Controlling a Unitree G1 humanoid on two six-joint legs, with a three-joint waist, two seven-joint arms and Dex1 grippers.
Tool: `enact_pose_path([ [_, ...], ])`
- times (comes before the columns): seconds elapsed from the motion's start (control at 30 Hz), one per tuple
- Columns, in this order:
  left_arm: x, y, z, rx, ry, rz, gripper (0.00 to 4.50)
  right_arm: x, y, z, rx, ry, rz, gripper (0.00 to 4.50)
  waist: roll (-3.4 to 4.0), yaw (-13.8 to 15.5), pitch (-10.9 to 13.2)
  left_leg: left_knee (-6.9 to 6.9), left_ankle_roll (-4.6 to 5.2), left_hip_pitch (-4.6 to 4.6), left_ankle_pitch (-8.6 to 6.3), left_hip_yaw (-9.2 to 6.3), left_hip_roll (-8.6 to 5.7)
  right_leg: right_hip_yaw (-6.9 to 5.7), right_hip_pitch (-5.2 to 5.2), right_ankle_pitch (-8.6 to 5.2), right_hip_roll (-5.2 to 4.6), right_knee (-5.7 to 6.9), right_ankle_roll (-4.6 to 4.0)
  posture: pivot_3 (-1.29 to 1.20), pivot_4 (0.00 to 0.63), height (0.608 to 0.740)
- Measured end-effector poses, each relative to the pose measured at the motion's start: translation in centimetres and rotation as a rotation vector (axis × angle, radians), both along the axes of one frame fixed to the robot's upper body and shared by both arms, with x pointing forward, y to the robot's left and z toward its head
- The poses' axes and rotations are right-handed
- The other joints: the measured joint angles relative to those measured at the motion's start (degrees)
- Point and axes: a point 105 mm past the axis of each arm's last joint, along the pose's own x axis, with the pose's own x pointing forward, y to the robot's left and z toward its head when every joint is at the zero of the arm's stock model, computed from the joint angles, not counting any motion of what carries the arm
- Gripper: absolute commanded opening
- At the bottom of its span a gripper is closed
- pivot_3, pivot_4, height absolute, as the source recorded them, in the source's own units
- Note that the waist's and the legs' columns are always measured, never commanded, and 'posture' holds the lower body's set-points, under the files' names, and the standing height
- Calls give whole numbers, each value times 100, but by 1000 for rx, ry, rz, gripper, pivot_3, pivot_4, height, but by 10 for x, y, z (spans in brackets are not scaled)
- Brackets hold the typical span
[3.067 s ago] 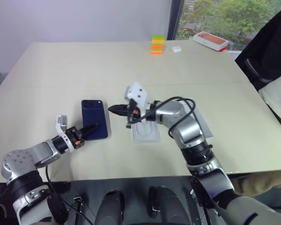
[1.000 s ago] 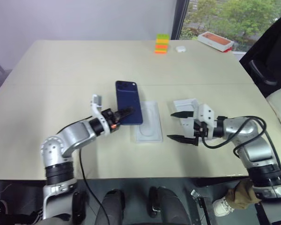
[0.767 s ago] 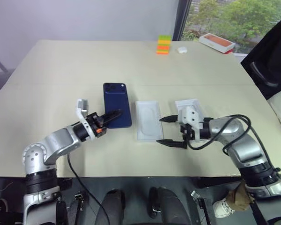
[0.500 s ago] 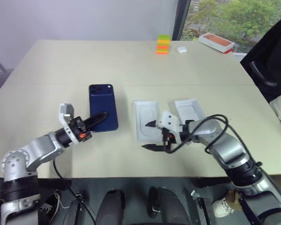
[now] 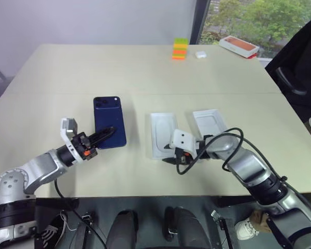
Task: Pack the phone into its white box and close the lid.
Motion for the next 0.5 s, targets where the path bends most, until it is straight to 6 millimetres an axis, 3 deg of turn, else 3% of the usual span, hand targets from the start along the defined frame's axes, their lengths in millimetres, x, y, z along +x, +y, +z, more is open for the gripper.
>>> enact_pose_path([
  [0.17,0,-5,-2,8,4,-12,0,-1,0,-1,-3,0,5,1789,0,1,0,1,0,0,0,1,0,1,0,0,-1,0,-1,0,150,740],
  [0.3,1,-4,-2,13,3,-3,0,0,1,1,-8,-29,19,482,-2,0,-1,0,0,0,0,0,0,0,1,0,-1,0,0,0,150,740],
  [0.5,1,-9,-4,21,11,-13,0,0,2,1,-13,-44,22,349,-3,-4,-2,1,0,4,0,2,0,2,3,0,0,0,-1,0,150,740],
])
